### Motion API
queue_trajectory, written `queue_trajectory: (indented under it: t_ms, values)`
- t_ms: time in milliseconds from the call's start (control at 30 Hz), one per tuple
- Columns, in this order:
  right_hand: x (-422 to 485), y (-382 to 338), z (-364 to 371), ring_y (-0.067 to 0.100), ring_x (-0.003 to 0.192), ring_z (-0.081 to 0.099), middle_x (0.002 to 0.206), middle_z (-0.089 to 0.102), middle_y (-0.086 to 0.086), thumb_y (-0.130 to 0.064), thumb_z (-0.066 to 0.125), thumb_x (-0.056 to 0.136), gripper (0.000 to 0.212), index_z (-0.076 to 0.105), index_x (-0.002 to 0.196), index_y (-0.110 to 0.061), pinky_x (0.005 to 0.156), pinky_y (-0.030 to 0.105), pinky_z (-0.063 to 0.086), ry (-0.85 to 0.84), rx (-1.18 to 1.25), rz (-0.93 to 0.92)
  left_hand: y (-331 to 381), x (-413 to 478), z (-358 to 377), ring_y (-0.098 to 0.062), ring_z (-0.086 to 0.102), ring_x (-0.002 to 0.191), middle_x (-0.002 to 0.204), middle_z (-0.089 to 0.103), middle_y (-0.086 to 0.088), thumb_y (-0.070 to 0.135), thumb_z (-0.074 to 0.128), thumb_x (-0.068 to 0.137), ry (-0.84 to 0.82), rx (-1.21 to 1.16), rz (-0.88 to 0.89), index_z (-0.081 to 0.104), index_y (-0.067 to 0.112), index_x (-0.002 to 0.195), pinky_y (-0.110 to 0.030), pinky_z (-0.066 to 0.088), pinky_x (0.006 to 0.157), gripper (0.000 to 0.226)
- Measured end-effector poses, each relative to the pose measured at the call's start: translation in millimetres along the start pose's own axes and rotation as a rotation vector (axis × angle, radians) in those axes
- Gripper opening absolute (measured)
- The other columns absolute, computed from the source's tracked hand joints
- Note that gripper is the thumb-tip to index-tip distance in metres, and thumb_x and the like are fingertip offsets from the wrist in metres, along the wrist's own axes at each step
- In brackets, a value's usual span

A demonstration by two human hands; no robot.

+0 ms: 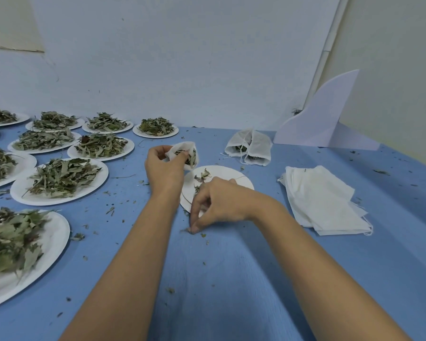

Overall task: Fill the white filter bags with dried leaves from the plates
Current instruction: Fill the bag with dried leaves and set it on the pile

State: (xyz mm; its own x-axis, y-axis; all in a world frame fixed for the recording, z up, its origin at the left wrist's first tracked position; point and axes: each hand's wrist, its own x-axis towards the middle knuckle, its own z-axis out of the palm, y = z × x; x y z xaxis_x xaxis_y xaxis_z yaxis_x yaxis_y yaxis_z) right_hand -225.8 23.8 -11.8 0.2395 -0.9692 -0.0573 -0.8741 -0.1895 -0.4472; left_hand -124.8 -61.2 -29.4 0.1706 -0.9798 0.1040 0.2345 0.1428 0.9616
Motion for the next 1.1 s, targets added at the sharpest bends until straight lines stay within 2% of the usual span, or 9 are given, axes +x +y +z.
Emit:
queue_trajectory:
  t_ms: [167,267,367,467,600,733,867,967,1100]
  values:
    - [2.6,14.6,-14.9,0.008,0.082,0.047,0.075,0.052,-0.009,-0.041,0.077,0.073,0.013,0.073,0.076,-0.029,0.081,0.033,0.034,0.488,-0.031,0.201,0.9,0.7,-0.1,-0.018,0.064,0.094,0.108,0.058,-0.004,0.01,0.071,0.081,-0.001,-0.027,-0.019,0.052,0.021,0.092,-0.023,0.052,0.067,0.025]
    - [-2.3,33.0,-14.1,0.016,0.122,0.037,0.123,0.054,-0.004,-0.054,0.074,0.072,0.041,0.067,0.109,-0.038,0.097,0.037,0.026,0.353,-0.096,0.298,-1.5,1.5,0.3,-0.018,0.063,0.095,0.113,0.057,-0.005,0.012,0.072,0.081,0.01,0.003,-0.015,0.051,0.021,0.095,-0.02,0.05,0.062,0.026]
    - [-5.2,44.9,-5.5,0.02,0.146,0.004,0.16,0.007,-0.007,-0.062,0.067,0.074,0.083,0.025,0.145,-0.047,0.114,0.045,0.01,0.156,0.041,0.263,-4.2,1.4,0.7,-0.012,0.062,0.085,0.11,0.056,-0.004,0.012,0.071,0.082,0.013,0.018,-0.015,0.05,0.023,0.092,-0.016,0.047,0.057,0.025]
    - [5.5,51.4,3.7,0.019,0.147,-0.007,0.16,-0.012,-0.005,-0.064,0.059,0.079,0.092,0.003,0.149,-0.044,0.118,0.044,0.004,0.147,-0.015,0.207,-7.6,-0.5,1.1,-0.009,0.06,0.078,0.099,0.057,-0.001,0.01,0.069,0.084,0.027,-0.044,-0.065,0.05,0.019,0.095,-0.017,0.049,0.06,0.024]
    - [27.0,50.5,4.6,0.016,0.147,-0.009,0.16,-0.013,-0.004,-0.064,0.057,0.08,0.095,-0.003,0.15,-0.04,0.119,0.039,0.003,0.115,-0.026,0.16,-6.6,-1.3,0.7,-0.015,0.063,0.087,0.107,0.059,-0.005,0.007,0.067,0.086,0.059,-0.202,-0.154,0.049,0.015,0.1,-0.022,0.052,0.067,0.024]
    - [39.7,48.2,7.7,0.013,0.147,-0.001,0.161,0.0,-0.006,-0.061,0.057,0.083,0.085,0.014,0.151,-0.036,0.118,0.036,0.008,0.113,-0.007,0.1,-2.2,0.8,-0.2,-0.008,0.061,0.078,0.108,0.059,-0.006,0.007,0.066,0.086,0.089,-0.242,-0.134,0.049,0.018,0.094,-0.018,0.049,0.058,0.022]
    - [43.0,44.5,14.8,0.021,0.125,0.042,0.133,0.049,0.002,-0.044,0.061,0.089,0.048,0.053,0.129,-0.018,0.105,0.034,0.033,0.249,-0.009,0.045,-1.6,1.0,-0.8,-0.01,0.061,0.08,0.11,0.059,-0.007,0.006,0.066,0.086,0.085,-0.238,-0.148,0.049,0.015,0.099,-0.021,0.051,0.066,0.023]
    - [41.3,43.3,19.6,0.023,0.112,0.041,0.11,0.048,0.0,-0.033,0.058,0.092,0.028,0.057,0.115,-0.015,0.097,0.032,0.034,0.316,-0.018,0.06,-2.0,0.2,-0.6,-0.013,0.061,0.083,0.11,0.06,-0.008,0.005,0.065,0.087,0.089,-0.231,-0.155,0.049,0.014,0.101,-0.023,0.052,0.069,0.024]
    - [39.5,43.6,22.5,0.025,0.114,0.039,0.116,0.049,0.005,-0.031,0.056,0.094,0.025,0.053,0.114,-0.015,0.096,0.036,0.033,0.342,-0.02,0.135,-2.6,-0.4,-0.9,-0.014,0.061,0.083,0.108,0.06,-0.007,0.004,0.065,0.087,0.097,-0.212,-0.161,0.049,0.014,0.101,-0.02,0.051,0.064,0.023]
